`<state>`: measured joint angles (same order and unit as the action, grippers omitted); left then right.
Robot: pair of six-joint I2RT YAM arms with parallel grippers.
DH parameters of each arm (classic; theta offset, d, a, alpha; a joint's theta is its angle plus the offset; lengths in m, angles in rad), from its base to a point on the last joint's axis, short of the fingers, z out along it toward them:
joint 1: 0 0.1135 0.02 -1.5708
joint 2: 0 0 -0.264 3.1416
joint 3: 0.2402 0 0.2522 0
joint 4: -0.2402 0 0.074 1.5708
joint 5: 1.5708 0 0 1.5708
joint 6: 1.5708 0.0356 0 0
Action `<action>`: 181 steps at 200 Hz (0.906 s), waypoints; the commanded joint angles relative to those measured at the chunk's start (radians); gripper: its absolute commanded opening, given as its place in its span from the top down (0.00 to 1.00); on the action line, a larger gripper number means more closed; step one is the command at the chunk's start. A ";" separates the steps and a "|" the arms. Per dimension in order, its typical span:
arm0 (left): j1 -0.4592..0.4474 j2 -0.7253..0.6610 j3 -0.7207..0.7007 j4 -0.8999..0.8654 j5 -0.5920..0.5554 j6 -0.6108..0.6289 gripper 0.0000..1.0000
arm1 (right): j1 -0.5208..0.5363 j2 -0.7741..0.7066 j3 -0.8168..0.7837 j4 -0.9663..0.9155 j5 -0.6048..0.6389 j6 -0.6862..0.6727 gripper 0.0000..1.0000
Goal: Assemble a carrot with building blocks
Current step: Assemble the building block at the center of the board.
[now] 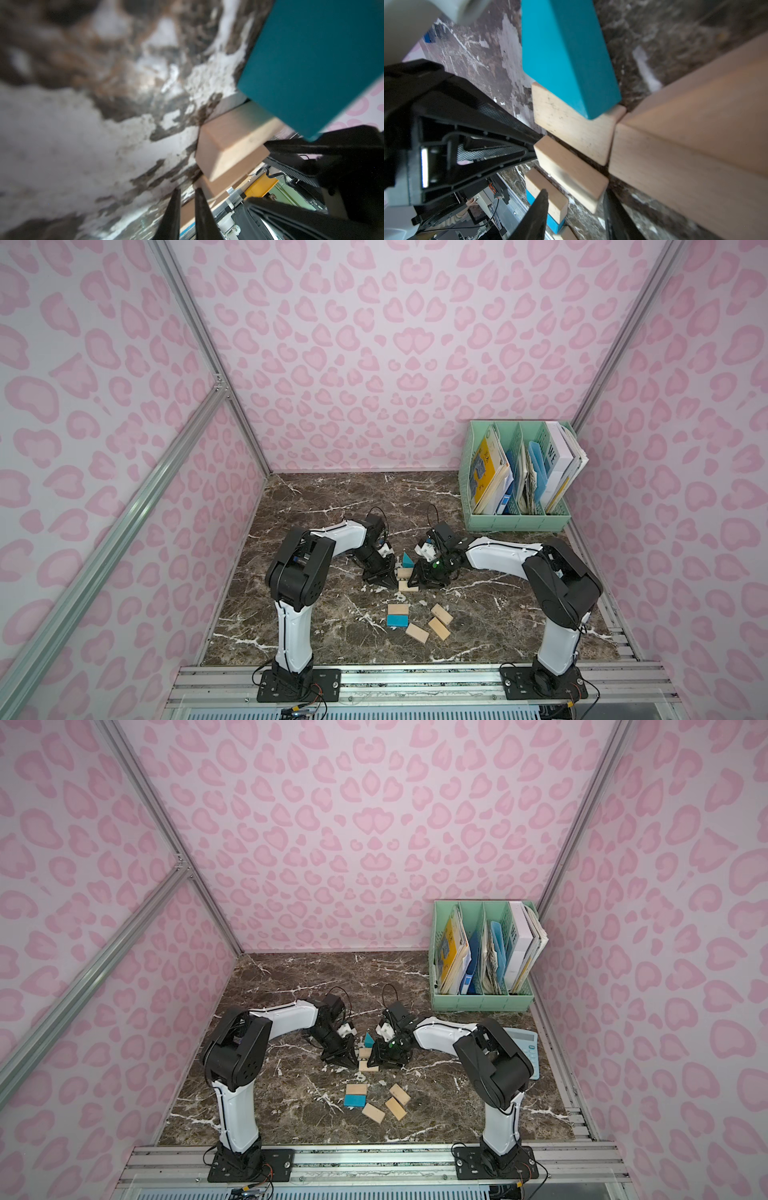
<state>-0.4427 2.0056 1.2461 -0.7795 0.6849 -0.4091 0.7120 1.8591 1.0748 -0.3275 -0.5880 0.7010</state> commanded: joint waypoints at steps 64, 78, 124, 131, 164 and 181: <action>0.015 0.013 0.006 0.000 0.023 0.022 0.82 | -0.002 0.015 0.023 0.016 -0.010 -0.019 0.53; 0.016 0.012 0.004 0.000 0.024 0.024 0.82 | -0.002 0.017 0.027 0.016 -0.003 -0.020 0.53; 0.025 0.019 0.012 -0.004 0.027 0.029 0.80 | -0.003 0.030 0.042 0.010 -0.003 -0.021 0.51; 0.026 0.020 0.014 -0.005 0.026 0.029 0.79 | -0.003 0.033 0.042 0.010 -0.004 -0.021 0.51; 0.030 0.025 0.018 -0.010 0.030 0.033 0.77 | -0.004 0.028 0.042 0.008 0.003 -0.018 0.50; 0.032 0.025 0.014 -0.012 0.030 0.036 0.76 | -0.005 0.029 0.044 0.007 0.003 -0.018 0.47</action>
<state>-0.4114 2.0239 1.2598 -0.7879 0.7185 -0.3893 0.7067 1.8889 1.1103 -0.3325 -0.5808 0.6914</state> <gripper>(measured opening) 0.239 0.516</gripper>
